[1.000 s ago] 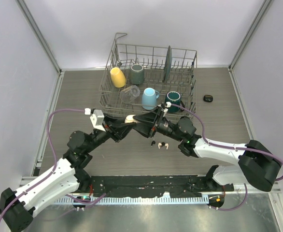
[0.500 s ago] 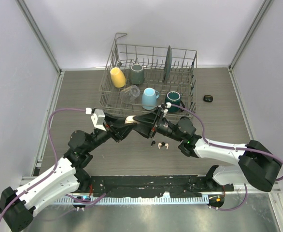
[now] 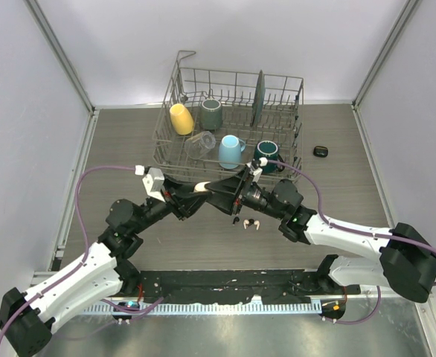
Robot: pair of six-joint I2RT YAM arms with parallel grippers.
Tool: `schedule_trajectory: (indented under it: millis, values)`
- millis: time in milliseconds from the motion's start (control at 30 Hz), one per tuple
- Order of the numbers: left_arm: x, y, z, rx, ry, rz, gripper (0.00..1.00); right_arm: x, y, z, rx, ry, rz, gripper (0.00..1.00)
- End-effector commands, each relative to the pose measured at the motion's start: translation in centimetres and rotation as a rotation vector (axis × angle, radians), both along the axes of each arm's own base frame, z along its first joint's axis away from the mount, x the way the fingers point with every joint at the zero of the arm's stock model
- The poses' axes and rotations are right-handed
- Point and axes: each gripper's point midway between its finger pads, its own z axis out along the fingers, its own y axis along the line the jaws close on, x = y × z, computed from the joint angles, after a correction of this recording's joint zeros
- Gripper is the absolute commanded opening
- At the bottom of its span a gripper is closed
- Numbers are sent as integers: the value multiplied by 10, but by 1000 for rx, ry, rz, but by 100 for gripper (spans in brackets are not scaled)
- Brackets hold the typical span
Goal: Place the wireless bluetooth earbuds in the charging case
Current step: Adjust the charging case.
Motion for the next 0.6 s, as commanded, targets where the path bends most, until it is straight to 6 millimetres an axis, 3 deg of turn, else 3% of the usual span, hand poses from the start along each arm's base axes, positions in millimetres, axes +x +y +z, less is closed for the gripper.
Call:
schedule_trajectory:
  millis: [0, 233, 433, 567]
  values:
    - [-11, -5, 17, -8, -28, -68, 39, 1, -2, 28, 55, -67, -26, 1]
    - [-16, -7, 10, 49, 55, -95, 45, 6, -7, 25, 11, -108, -78, 1]
    - [-13, 14, 14, -22, -5, 12, 74, 17, -20, 12, -95, -115, -172, 1]
    - [-8, 29, 12, -96, -70, 97, 81, 25, -34, 8, -126, -116, -214, 1]
